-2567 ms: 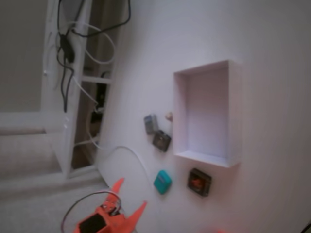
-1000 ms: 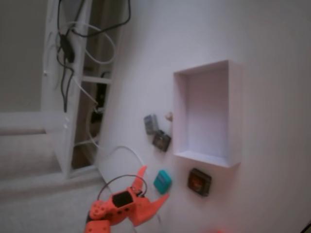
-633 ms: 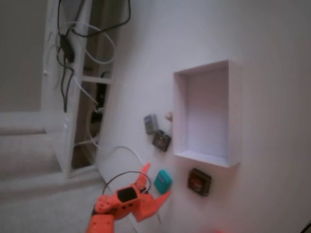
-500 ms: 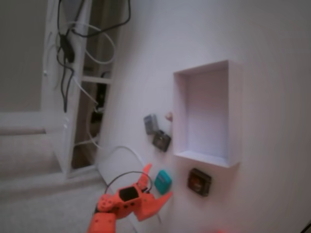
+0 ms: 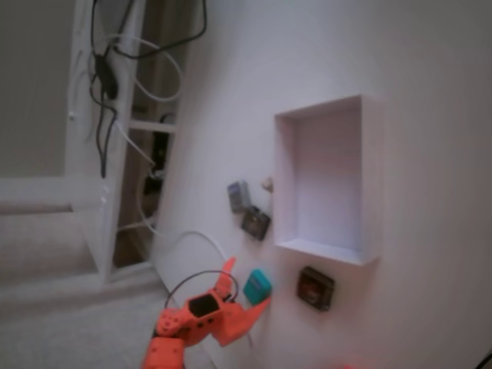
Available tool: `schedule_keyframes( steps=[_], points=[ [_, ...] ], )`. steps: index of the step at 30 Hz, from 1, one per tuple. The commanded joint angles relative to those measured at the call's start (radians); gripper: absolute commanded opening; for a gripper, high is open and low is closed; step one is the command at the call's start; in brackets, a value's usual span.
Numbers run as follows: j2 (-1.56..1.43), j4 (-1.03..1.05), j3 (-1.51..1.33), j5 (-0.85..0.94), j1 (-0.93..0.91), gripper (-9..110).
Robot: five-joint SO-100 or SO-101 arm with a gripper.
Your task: Grasp the green cube and put it in the bin.
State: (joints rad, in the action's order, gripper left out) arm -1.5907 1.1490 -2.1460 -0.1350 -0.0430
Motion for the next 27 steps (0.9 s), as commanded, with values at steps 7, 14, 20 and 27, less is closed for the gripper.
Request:
schedule_keyframes(
  steps=[7, 14, 20, 27],
  points=[
    [0.012, -0.031, -0.012, 0.000, 0.003, 46],
    [0.017, 0.017, -0.014, 0.000, -0.008, 39],
    [0.020, 0.034, -0.014, -0.003, -0.021, 33],
    [0.023, 0.031, -0.014, -0.003, -0.023, 18]
  ],
)
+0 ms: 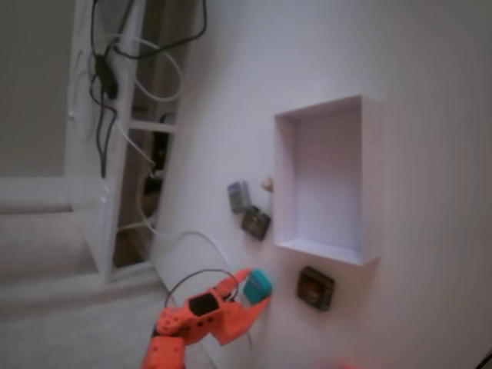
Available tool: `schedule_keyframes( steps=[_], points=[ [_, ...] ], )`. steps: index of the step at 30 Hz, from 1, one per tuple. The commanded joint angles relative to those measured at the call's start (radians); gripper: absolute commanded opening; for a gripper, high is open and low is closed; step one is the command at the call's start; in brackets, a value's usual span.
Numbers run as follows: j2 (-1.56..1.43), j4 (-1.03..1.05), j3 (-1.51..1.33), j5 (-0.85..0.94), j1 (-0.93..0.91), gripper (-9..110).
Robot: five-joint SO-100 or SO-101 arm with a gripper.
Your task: Grasp the green cube and put it in the bin.
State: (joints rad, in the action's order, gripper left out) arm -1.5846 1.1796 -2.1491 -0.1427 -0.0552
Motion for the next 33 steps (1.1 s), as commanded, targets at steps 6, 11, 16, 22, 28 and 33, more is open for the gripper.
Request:
schedule_keyframes(
  steps=[6, 11, 16, 22, 28, 33],
  points=[
    [0.018, -0.020, -0.011, 0.005, -0.015, 16],
    [0.023, -0.061, -0.012, 0.005, -0.020, 16],
    [0.035, -0.009, -0.009, 0.005, -0.021, 16],
    [0.046, 0.005, 0.002, 0.006, -0.032, 16],
    [0.057, 0.048, 0.040, 0.012, -0.026, 16],
    [0.067, -0.018, 0.071, 0.012, -0.021, 16]
  ],
)
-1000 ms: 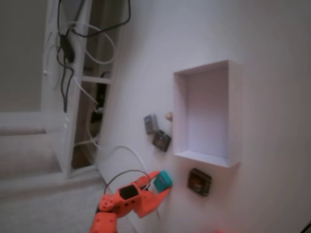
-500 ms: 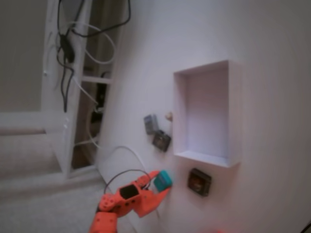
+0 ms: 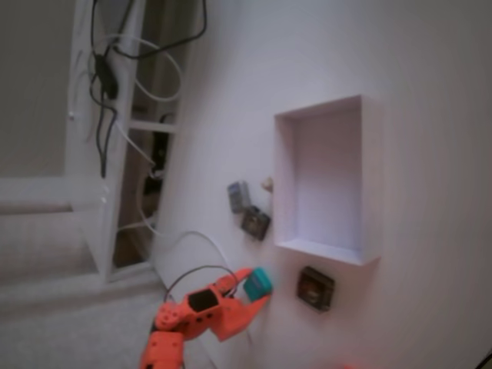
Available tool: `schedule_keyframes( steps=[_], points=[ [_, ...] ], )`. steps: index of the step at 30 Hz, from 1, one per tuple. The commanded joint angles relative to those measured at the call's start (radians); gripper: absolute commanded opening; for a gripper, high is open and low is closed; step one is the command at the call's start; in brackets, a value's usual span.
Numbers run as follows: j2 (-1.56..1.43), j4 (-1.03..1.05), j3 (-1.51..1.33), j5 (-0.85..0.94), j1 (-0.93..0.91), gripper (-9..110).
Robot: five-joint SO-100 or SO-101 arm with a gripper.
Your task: Grasp the green cube and put it in the bin.
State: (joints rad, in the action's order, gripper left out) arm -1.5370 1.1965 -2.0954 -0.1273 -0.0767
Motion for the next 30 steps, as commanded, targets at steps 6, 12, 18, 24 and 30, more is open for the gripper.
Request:
schedule_keyframes(
  steps=[6, 12, 18, 24, 30],
  points=[
    [0.020, -0.020, 0.114, -0.003, 0.003, 16],
    [0.005, 0.035, 0.216, -0.003, 0.008, 16],
    [-0.069, 0.138, 0.341, -0.002, -0.038, 16],
    [-0.106, 0.264, 0.545, 0.035, -0.170, 16],
    [-0.156, 0.302, 0.670, 0.041, -0.337, 14]
  ],
)
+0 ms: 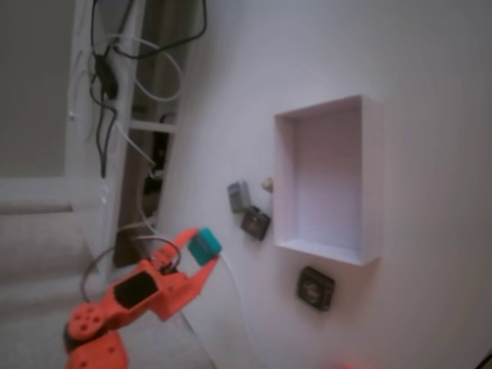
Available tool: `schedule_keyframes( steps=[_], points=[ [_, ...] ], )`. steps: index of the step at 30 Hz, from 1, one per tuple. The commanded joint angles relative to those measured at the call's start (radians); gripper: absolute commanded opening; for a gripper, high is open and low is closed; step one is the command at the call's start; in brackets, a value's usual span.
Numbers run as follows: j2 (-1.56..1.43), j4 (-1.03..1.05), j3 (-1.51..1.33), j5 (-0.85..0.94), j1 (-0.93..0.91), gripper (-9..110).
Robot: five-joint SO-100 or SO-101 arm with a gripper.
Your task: Grasp the green cube and put it in the bin.
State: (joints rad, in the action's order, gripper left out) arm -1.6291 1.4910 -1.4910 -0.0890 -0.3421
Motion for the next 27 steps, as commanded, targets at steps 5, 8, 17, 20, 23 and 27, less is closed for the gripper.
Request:
schedule_keyframes(
  steps=[5, 8, 17, 20, 23, 27],
  points=[
    [-0.137, 0.091, 0.008, 0.003, -0.273, 14],
    [-0.176, 0.063, -0.074, 0.021, -0.379, 14],
    [-0.114, -0.081, -0.141, 0.026, -0.588, 14],
    [-0.080, -0.066, -0.149, 0.026, -0.623, 14],
    [-0.063, -0.031, -0.150, 0.025, -0.650, 14],
    [-0.048, -0.035, -0.150, 0.023, -0.666, 14]
  ],
)
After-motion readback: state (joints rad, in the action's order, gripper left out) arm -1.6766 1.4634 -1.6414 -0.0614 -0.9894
